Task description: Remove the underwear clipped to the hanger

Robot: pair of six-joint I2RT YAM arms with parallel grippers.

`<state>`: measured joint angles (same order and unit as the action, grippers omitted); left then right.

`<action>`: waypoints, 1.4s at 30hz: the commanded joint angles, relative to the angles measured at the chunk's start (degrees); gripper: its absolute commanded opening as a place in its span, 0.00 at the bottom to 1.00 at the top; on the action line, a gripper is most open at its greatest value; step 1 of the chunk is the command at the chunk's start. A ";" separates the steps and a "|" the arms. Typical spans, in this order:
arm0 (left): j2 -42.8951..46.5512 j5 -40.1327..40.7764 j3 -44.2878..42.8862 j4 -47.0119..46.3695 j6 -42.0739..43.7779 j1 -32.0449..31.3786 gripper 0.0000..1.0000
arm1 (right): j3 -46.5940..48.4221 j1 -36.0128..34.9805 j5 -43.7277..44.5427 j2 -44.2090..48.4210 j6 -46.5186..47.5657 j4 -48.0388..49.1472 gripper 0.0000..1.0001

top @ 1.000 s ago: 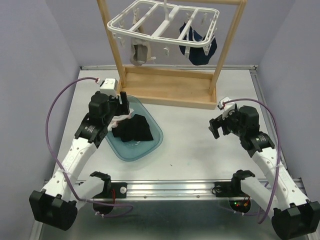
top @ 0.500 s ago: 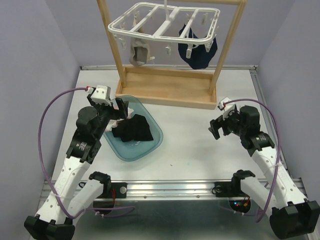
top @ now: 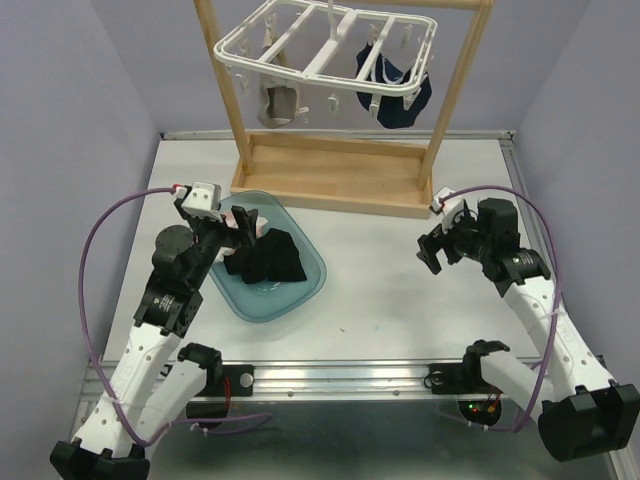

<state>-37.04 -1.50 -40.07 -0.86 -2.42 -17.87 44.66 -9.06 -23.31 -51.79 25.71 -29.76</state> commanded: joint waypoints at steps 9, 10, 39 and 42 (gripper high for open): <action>1.79 -1.32 0.70 -4.15 0.13 0.38 0.98 | 10.79 0.27 -6.22 -7.27 3.20 0.31 1.00; 1.79 -1.23 0.70 -4.15 0.13 0.38 0.98 | 11.23 0.27 -6.39 -7.88 3.29 0.31 1.00; 2.14 -0.35 1.23 -4.41 0.31 0.38 0.98 | 18.43 0.18 2.05 -18.16 -12.62 22.37 1.00; 2.23 -0.26 1.31 -4.50 0.31 0.38 0.98 | 20.45 0.27 -0.68 -20.80 -13.41 22.99 1.00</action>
<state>-35.77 -1.72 -39.03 -1.93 -2.44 -17.87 59.33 -9.02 -21.61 -70.61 14.50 -12.84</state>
